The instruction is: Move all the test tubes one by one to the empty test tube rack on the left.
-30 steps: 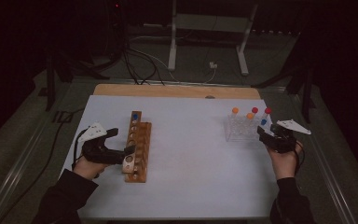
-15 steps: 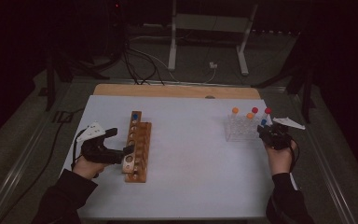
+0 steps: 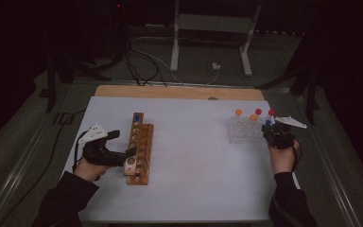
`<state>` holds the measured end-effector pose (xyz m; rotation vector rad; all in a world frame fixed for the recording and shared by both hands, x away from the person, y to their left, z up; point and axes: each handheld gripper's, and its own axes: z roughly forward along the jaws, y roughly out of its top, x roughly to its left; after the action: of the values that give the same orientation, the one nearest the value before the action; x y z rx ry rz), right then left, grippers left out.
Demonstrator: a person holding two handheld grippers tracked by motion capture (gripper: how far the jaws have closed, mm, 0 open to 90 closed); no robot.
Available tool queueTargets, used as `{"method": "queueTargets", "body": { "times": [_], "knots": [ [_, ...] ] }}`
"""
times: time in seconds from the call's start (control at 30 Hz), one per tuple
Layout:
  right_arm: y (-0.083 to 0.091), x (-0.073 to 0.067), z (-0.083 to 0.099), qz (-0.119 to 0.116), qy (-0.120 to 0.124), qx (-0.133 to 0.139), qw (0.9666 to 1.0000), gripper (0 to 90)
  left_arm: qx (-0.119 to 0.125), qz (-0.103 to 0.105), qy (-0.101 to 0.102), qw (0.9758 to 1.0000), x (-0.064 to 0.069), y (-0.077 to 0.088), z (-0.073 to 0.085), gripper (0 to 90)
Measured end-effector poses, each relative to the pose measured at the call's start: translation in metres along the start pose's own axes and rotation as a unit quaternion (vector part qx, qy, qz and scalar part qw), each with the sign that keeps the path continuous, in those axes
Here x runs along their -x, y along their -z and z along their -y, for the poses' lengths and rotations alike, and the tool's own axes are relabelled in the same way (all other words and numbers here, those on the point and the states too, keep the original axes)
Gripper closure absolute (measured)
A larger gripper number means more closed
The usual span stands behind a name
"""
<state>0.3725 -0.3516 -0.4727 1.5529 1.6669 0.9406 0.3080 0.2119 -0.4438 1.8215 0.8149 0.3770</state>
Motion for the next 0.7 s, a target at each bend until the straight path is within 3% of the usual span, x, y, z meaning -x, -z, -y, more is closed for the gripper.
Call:
{"method": "queueTargets", "body": {
  "times": [0.4, 0.5, 0.7],
  "knots": [
    [0.035, -0.007, -0.029, 0.0, 0.037, 0.041, 0.9985, 76.9, -0.002, 0.008, -0.006, 0.9999, 0.004, 0.001, -0.005, 2.2],
    [0.046, -0.012, -0.036, -0.011, 0.044, 0.052, 0.9977, 76.8, -0.001, 0.011, -0.01, 0.9999, 0.005, 0.001, -0.007, 2.2],
    [0.062, -0.028, -0.043, -0.054, 0.055, 0.059, 0.9953, 76.8, -0.003, 0.027, -0.016, 0.9995, 0.012, -0.001, -0.013, 2.2]
  ]
}}
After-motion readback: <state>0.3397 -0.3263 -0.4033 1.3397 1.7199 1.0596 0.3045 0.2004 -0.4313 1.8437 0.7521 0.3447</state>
